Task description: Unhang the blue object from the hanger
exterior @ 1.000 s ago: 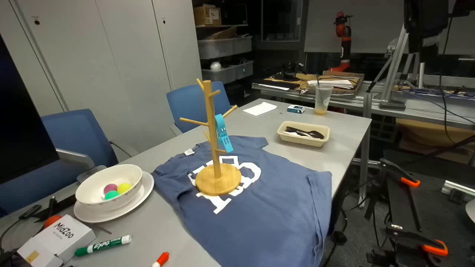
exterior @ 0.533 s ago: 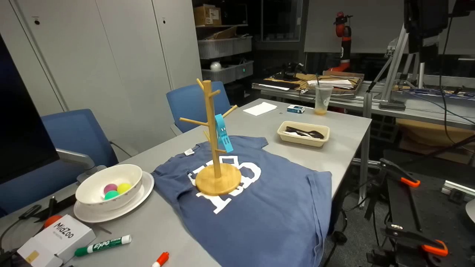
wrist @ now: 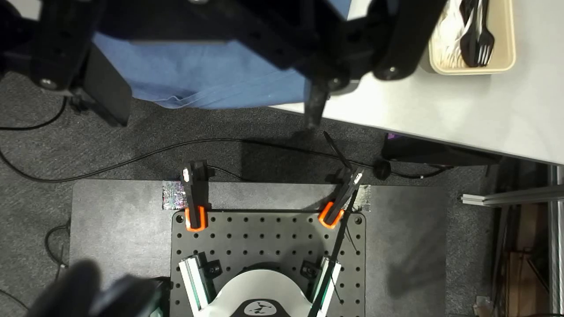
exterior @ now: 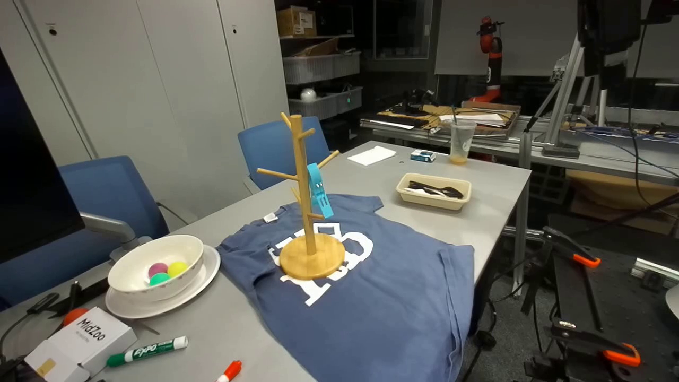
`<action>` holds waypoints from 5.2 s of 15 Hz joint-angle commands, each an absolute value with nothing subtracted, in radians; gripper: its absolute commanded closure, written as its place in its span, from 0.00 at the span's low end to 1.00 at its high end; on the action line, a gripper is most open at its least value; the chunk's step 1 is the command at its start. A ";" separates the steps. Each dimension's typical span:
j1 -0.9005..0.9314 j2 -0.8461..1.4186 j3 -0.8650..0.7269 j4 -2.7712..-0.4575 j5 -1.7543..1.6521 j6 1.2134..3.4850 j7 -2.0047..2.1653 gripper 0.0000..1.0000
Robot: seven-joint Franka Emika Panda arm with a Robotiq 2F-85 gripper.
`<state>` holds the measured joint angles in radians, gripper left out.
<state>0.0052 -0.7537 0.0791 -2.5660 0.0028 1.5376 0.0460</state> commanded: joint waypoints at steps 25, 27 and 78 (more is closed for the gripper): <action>0.016 -0.753 0.071 -2.565 -0.002 1.536 0.052 0.00; 0.016 -0.753 0.071 -2.565 -0.002 1.536 0.052 0.00; 0.067 -0.107 0.174 -2.494 -0.106 2.437 0.475 0.00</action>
